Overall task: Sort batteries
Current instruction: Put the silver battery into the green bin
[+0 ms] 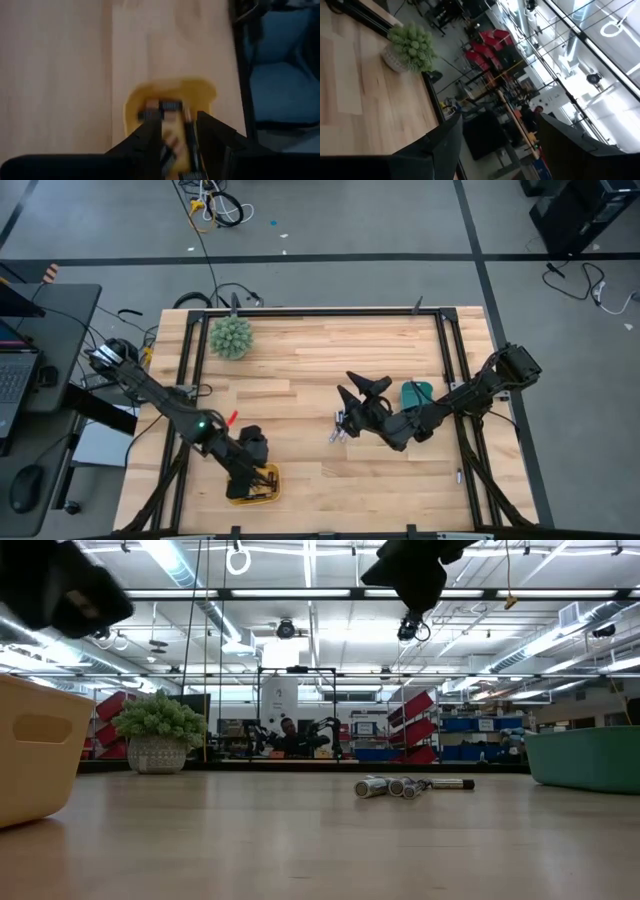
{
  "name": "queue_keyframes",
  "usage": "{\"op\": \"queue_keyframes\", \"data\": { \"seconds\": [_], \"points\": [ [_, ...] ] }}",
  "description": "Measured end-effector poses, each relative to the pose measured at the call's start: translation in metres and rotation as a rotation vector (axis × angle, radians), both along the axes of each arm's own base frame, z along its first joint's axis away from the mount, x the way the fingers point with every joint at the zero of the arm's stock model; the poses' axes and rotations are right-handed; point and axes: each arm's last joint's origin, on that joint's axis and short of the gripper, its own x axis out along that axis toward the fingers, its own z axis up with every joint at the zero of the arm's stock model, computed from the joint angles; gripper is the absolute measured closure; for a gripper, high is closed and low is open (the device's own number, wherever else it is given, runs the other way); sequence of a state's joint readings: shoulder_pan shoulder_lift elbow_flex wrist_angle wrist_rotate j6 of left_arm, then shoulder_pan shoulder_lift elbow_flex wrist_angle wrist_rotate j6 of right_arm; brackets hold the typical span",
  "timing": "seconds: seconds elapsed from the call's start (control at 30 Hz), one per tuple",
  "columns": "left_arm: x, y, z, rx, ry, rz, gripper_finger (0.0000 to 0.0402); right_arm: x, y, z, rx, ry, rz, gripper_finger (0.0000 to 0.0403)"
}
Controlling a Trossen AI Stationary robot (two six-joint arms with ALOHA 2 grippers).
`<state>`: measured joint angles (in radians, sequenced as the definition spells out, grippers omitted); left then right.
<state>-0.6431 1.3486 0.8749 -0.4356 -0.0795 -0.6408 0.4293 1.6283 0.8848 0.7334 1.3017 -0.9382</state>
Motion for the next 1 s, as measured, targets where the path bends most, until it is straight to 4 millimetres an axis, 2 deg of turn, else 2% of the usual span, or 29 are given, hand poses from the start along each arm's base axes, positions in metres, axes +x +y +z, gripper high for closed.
{"op": "queue_keyframes", "data": {
  "seconds": [0.23, 0.4, 0.57, 0.77, 0.87, 1.0],
  "points": [
    [0.018, 0.019, 0.011, 0.193, -0.218, -0.101, 0.0282, 0.002, -0.011, 0.000, -0.005, 0.006, -0.092, 0.0172],
    [0.031, 0.038, 0.018, 0.435, -0.316, -0.063, 0.0282, 0.004, -0.025, 0.000, -0.056, 0.083, -0.184, 0.0182],
    [0.040, 0.054, 0.021, 0.576, -0.348, -0.012, 0.0282, -0.002, -0.037, 0.000, -0.116, 0.184, -0.246, 0.0189],
    [0.046, 0.065, 0.023, 0.630, -0.362, 0.033, 0.0282, -0.039, -0.056, -0.004, -0.077, 0.127, -0.246, 0.0193],
    [0.048, 0.068, 0.024, 0.635, -0.376, 0.045, 0.0282, -0.064, -0.064, 0.001, 0.015, -0.028, -0.175, 0.0195],
    [0.052, 0.071, 0.028, 0.644, -0.422, 0.049, 0.0282, -0.092, -0.063, 0.008, 0.187, -0.261, 0.029, 0.0197]
  ]
}}
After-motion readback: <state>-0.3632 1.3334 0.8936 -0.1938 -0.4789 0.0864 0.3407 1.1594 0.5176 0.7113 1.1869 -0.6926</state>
